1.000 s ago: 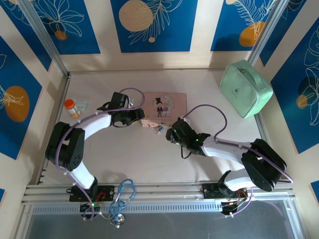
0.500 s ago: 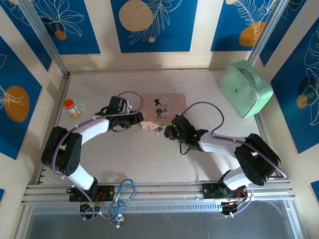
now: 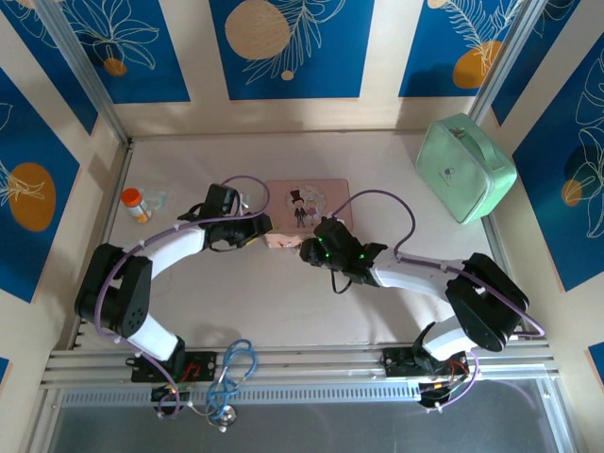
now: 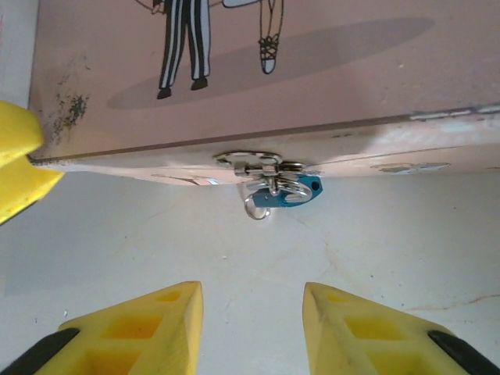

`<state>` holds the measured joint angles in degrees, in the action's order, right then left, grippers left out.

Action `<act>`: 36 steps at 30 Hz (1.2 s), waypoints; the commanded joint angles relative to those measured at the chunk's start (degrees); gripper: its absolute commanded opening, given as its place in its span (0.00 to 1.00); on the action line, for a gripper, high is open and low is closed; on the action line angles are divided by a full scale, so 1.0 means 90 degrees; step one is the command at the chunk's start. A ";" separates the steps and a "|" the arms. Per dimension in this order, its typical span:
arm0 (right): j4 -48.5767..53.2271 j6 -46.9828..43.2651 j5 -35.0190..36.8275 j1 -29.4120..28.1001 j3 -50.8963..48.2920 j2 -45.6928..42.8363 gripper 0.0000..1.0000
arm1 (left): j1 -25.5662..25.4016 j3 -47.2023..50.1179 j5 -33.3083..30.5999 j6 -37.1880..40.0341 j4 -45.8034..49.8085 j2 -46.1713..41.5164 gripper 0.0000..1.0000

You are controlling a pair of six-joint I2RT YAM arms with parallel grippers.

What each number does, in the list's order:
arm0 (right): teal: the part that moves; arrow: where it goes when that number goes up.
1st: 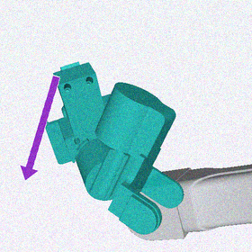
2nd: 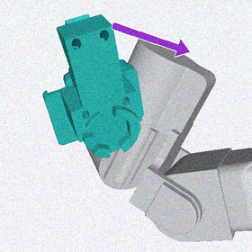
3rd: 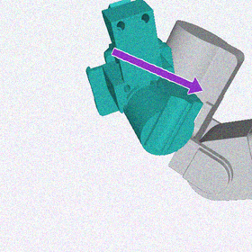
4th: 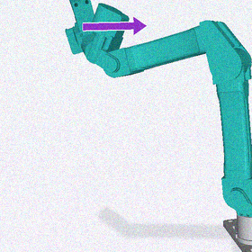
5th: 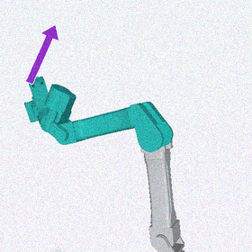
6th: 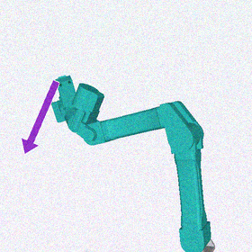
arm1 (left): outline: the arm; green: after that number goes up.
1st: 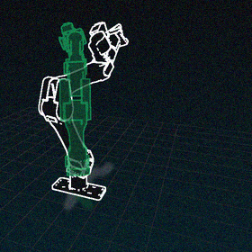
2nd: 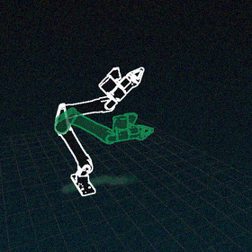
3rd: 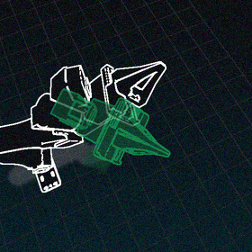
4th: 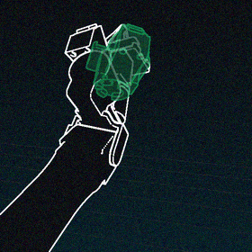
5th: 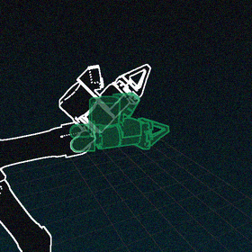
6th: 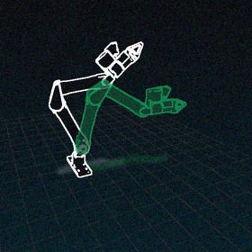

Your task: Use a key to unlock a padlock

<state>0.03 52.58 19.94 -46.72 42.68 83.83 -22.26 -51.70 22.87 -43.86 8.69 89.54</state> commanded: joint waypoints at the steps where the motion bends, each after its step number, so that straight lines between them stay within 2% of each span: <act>1: 0.0001 0.0001 0.0087 0.0092 0.0018 0.0250 0.39 | -0.0046 -0.0416 -0.0089 0.0097 0.0280 -0.0032 0.56; 6: -0.0205 -0.0171 -0.0076 0.0084 0.0278 0.0856 0.37 | -0.0034 -0.0594 -0.0159 0.0151 0.0336 0.0177 0.54; 14: 0.0131 -0.0331 -0.0033 0.0113 0.0970 0.1554 0.37 | 0.0022 -0.0383 -0.0141 0.0296 0.0625 0.0111 0.52; 20: 0.0450 -0.0316 -0.0006 0.0190 0.1290 0.1833 0.41 | 0.0107 -0.0417 -0.0135 0.0514 0.0767 0.0022 0.52; 23: 0.0434 -0.0389 -0.0051 0.0131 0.1239 0.1801 0.42 | 0.0149 -0.0365 -0.0073 0.0513 0.0709 0.0009 0.52; 29: 0.0583 -0.0524 0.0189 -0.0035 0.1081 0.1417 0.51 | 0.0159 -0.0253 -0.0042 0.0387 0.0448 0.0076 0.51; 36: 0.0595 -0.0471 0.0176 0.0053 0.0976 0.1356 0.51 | 0.0168 -0.0241 -0.0039 0.0379 0.0382 0.0101 0.51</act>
<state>3.92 48.58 20.88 -46.72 51.96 96.84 -21.39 -54.26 21.43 -40.60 12.82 90.11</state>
